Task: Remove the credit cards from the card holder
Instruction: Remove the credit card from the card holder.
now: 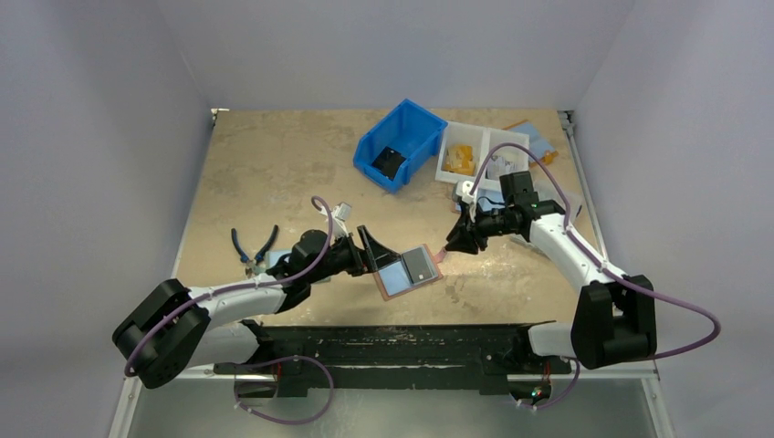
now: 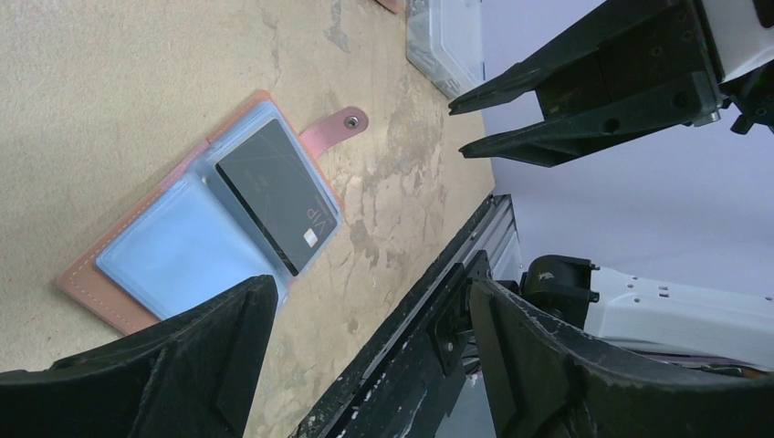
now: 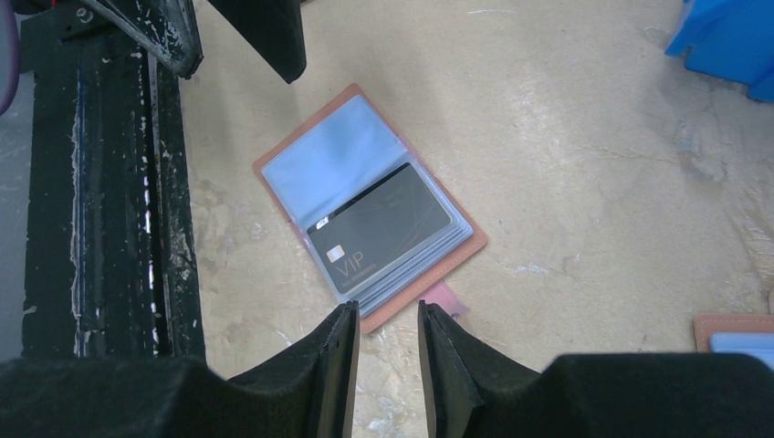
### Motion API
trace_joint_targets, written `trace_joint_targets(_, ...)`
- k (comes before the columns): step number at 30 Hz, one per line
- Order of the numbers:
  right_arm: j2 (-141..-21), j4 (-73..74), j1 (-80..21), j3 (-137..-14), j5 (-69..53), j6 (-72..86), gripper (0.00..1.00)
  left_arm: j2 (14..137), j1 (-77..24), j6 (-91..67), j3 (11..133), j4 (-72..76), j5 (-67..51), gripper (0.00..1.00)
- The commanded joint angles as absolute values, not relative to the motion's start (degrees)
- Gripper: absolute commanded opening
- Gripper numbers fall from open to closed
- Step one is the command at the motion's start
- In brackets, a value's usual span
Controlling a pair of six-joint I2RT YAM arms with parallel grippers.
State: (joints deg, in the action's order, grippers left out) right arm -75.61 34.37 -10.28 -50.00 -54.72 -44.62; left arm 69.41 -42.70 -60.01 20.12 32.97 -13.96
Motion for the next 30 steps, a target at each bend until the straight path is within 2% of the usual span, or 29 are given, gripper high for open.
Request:
trace_joint_targets(1, -74.44, 31.88, -11.04, -48.98, -54.15, -43.47, 0.34, 69.88, -43.36, -60.13, 20.09, 37.1, -13.27, 0.82)
trace_joint_targets(5, -74.7, 31.18, -11.85, -48.45, -53.96, -43.01, 0.27, 71.06, -43.51, -60.76, 19.64, 38.59, -12.94, 0.82)
trace_joint_targets(15, -76.73, 30.32, -15.71, -48.24, -51.55, -42.45, 0.18, 72.2, -43.84, -61.74, 18.44, 40.6, -11.42, 0.82)
trace_joint_targets(30, -79.02, 30.15, -18.59, -48.94, -49.13, -41.65, 0.09, 76.34, -44.3, -63.96, 16.8, 47.55, -11.36, 0.82)
